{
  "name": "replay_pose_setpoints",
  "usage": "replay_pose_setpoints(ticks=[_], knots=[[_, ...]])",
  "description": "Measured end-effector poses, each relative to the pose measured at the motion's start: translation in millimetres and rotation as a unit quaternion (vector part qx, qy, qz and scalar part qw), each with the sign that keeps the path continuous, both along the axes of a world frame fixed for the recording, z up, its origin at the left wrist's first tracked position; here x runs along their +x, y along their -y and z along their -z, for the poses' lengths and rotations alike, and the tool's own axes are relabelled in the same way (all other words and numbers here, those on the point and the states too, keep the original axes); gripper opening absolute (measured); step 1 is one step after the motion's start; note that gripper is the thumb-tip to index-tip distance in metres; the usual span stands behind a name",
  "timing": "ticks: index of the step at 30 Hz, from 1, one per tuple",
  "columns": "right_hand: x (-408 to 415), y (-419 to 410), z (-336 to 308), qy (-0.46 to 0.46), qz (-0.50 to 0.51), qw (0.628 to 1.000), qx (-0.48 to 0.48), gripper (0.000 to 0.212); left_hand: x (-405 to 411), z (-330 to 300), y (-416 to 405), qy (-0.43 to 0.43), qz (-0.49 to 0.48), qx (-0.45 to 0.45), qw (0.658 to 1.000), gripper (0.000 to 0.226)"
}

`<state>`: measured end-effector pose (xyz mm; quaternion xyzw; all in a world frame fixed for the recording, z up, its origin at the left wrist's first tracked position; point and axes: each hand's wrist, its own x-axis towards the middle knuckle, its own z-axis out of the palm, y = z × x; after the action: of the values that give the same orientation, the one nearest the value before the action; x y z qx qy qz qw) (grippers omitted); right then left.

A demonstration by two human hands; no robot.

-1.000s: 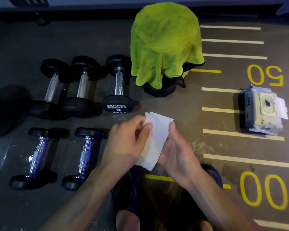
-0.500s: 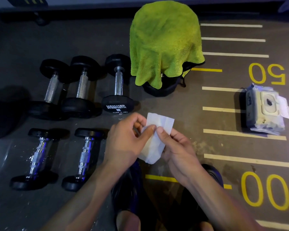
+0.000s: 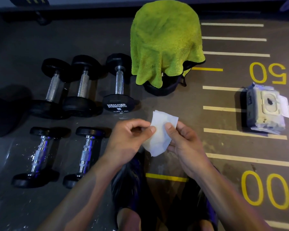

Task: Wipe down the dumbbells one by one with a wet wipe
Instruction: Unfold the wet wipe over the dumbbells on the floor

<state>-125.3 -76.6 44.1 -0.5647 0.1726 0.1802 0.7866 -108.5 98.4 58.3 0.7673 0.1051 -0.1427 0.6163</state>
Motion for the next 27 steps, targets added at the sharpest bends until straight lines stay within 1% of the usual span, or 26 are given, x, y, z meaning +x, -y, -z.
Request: replay_pose_setpoints(ticks=[4, 6, 9, 13, 14, 15, 17, 18, 20, 22, 25, 27], knots=[[3, 1, 0, 0.021, 0.059, 0.996, -0.066, 0.019, -3, 0, 1, 0.0, 0.005, -0.018, 1.0, 0.006], [5, 3, -1, 0.031, 0.067, 0.993, -0.087, 0.02, -4, -1, 2, -0.015, 0.0, -0.033, 0.999, 0.01], [7, 5, -2, 0.04, 0.067, 0.991, -0.106, 0.021, -5, -2, 3, -0.038, -0.014, -0.054, 0.998, 0.007], [9, 7, -3, 0.037, 0.074, 0.992, -0.093, 0.018, -2, -3, 4, -0.054, -0.04, -0.057, 0.996, 0.008], [8, 7, -4, 0.021, 0.065, 0.995, -0.074, 0.021, 0, -3, 4, -0.054, -0.043, -0.058, 0.996, 0.007], [7, 7, -4, 0.003, 0.044, 0.998, -0.053, 0.028, 1, -4, 4, -0.056, -0.047, -0.06, 0.996, 0.007], [1, 5, -3, -0.016, -0.011, 0.999, -0.038, 0.041, 5, -7, 3, -0.059, -0.052, -0.057, 0.995, 0.013], [-2, 3, -3, -0.013, -0.022, 0.999, -0.041, 0.04, 6, -7, 3, -0.059, -0.052, -0.053, 0.995, 0.012], [-6, 0, -1, 0.004, 0.004, 0.998, -0.06, 0.028, 7, -9, 4, -0.058, -0.063, -0.045, 0.995, 0.006], [-7, -2, 0, 0.022, 0.028, 0.996, -0.08, 0.019, 7, -12, 6, -0.048, -0.083, -0.036, 0.995, 0.008], [-8, -4, -3, 0.033, 0.021, 0.997, -0.068, 0.021, 6, -10, 5, -0.044, -0.083, -0.021, 0.995, 0.008], [-7, -3, -5, 0.027, 0.002, 0.998, -0.054, 0.028, 6, -10, 2, -0.061, -0.067, -0.029, 0.995, 0.008]])
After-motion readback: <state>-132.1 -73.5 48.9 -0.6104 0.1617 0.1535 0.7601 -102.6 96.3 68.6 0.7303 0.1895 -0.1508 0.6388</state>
